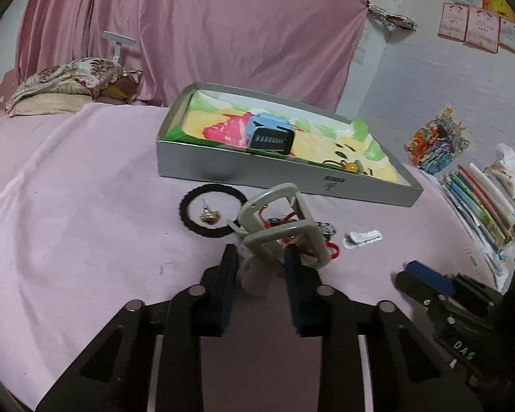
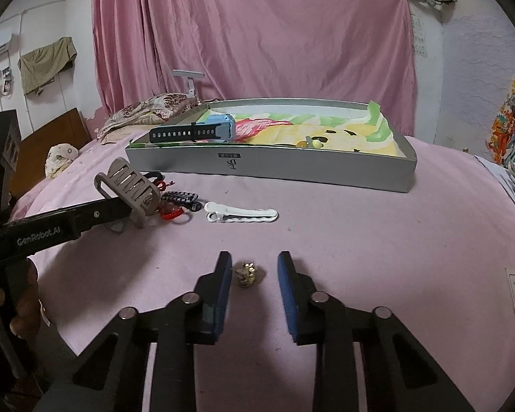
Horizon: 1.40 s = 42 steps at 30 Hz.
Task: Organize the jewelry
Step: 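Grasp the beige claw hair clip with the left gripper while the right gripper grasps the gold charm, then lower both items into the gray tray and open both grippers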
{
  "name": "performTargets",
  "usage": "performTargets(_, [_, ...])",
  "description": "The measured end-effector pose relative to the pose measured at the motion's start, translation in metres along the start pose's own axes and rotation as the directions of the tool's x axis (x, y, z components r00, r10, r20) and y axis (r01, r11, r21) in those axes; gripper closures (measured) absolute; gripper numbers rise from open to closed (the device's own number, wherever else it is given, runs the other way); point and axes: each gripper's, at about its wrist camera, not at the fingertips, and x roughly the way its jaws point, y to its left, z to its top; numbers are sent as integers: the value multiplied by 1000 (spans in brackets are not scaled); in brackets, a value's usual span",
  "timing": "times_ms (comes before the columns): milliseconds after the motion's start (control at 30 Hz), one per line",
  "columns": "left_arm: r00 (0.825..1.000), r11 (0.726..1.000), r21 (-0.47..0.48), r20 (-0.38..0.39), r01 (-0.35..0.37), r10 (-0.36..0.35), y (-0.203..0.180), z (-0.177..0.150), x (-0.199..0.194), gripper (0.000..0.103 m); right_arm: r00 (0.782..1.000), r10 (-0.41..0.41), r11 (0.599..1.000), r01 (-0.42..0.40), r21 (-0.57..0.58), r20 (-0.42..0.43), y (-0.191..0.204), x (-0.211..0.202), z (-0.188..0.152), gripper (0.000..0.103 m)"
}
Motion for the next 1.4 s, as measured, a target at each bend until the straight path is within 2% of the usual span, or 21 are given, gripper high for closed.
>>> performTargets(100, [1000,1000,-3,2,-3,3,-1,0,-1,81,1000,-3,1000,3,-20,1,4,-1,-2,89])
performTargets(233, [1000,1000,-2,22,5,-5,-4,-1,-5,84,1000,9,1000,-8,-25,7,5,-2,-3,90])
performTargets(433, [998,999,46,54,-21,18,-20,-7,-10,86,999,28,999,-28,-17,24,6,-5,-3,90])
performTargets(567, [995,999,39,102,-22,18,-26,-6,-21,87,998,40,999,-40,-12,49,4,-11,0,90])
performTargets(667, [987,999,37,161,-20,14,-31,5,-32,87,994,52,999,-52,0,94,2,-22,10,90])
performTargets(900, [952,997,72,304,-36,12,-53,47,-38,86,970,75,996,-85,32,233,-4,-43,61,90])
performTargets(1133, [924,994,91,381,-52,13,-60,80,-29,86,941,30,999,-38,18,336,-14,-38,102,90])
performTargets(1267, [920,993,101,391,-61,17,-60,97,-14,86,935,3,999,-17,38,354,-26,-25,117,90])
performTargets(1400, [934,991,113,358,-67,23,-60,112,11,86,941,-16,998,-3,56,339,-39,-9,127,90])
